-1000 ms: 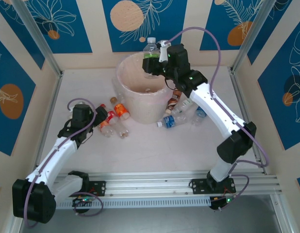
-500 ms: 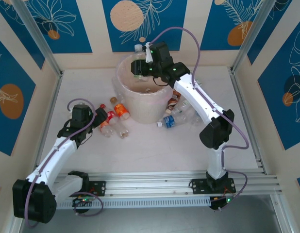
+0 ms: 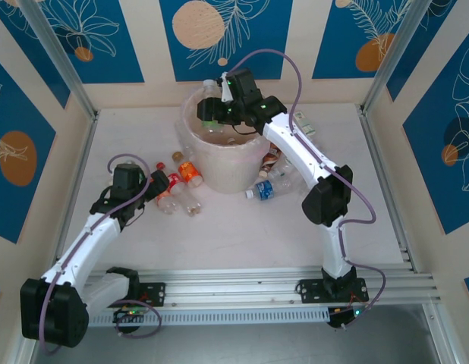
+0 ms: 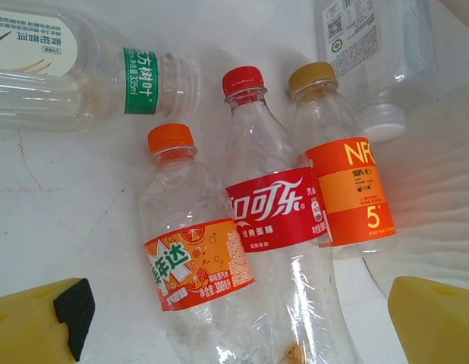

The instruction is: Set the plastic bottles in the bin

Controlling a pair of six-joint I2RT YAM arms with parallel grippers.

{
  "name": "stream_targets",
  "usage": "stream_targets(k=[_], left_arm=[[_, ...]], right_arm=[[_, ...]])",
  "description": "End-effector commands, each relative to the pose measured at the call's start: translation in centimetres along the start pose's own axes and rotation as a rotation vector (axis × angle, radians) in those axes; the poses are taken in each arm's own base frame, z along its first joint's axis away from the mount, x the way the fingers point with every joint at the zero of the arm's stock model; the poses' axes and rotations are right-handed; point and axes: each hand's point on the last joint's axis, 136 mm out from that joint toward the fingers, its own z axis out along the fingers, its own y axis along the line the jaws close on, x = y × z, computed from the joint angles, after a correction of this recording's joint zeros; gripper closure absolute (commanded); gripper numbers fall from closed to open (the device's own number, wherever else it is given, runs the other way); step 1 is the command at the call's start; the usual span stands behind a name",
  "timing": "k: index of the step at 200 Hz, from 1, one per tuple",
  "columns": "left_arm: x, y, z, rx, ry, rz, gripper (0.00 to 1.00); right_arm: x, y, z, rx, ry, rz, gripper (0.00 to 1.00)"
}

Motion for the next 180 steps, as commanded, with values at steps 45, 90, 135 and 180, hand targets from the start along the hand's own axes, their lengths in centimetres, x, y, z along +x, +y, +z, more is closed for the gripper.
stream_targets(k=[45, 90, 135, 180], left_arm=[[0.1, 0.3, 0.0, -0.01, 0.022, 0.014, 0.0], [0.1, 0.3, 0.1, -0.013, 0.025, 0.015, 0.0], [0.2, 0.3, 0.3, -0.015, 0.032, 0.015, 0.0], [0.4, 0.4, 0.6, -0.02, 0.048, 0.013, 0.0]], right_arm=[[-0.6, 3.0, -0.9, -0.125, 0.001, 0.011, 0.26], [-1.2, 3.8, -1.9, -0.15, -0.03, -0.004, 0.22], [-1.7, 3.8, -2.9, -0.141, -0.07, -0.01, 0.2], [-2.2, 5.0, -5.4, -0.187, -0.126, -0.049, 0.19]])
